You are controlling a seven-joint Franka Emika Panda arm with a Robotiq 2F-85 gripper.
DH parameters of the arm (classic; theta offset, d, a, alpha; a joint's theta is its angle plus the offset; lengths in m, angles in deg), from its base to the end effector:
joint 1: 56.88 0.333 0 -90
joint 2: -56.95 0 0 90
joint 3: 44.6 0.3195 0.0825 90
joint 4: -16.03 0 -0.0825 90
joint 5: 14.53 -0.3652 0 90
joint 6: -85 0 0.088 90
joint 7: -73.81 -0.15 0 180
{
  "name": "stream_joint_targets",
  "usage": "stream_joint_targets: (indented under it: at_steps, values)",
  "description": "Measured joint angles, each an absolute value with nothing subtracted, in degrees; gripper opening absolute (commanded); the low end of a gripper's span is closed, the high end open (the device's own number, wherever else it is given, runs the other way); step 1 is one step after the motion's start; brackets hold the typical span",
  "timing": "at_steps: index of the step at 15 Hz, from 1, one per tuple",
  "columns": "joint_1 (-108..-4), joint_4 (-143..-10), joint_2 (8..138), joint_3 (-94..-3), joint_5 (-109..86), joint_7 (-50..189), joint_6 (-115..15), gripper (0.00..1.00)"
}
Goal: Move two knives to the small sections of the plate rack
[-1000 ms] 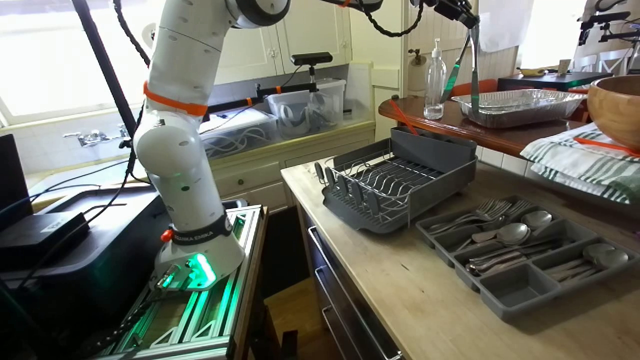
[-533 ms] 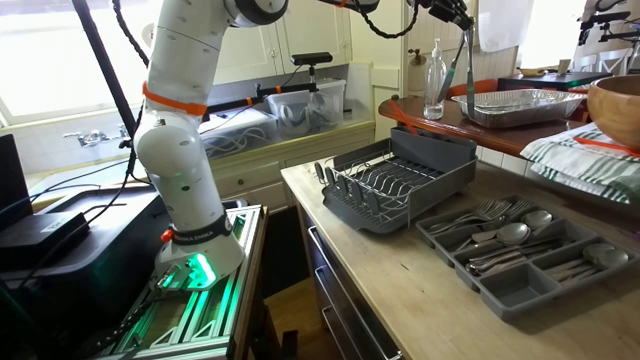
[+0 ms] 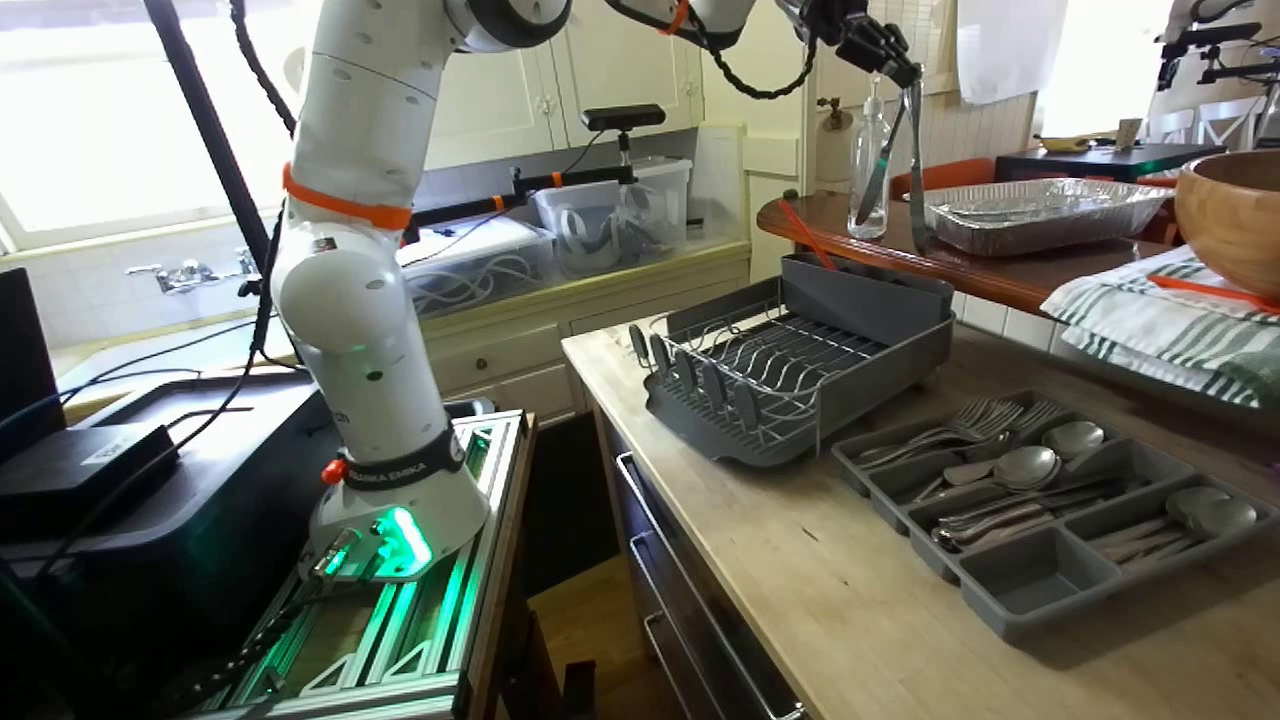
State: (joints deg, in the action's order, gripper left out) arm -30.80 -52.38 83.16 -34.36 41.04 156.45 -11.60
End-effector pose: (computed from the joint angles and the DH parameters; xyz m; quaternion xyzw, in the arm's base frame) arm 0.6330 0.2868 0.5440 0.4279 0.7953 -0.1541 0.4008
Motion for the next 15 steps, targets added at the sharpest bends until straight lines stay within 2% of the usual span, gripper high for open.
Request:
stream_joint_targets:
  at_steps: [7, 15]
  values:
    - [-28.42, -58.44, 77.84, -34.97, 44.88, 150.33, -6.48, 0.04]
    - [-33.71, -62.21, 77.81, -34.24, 44.88, 150.74, -9.69, 0.04]
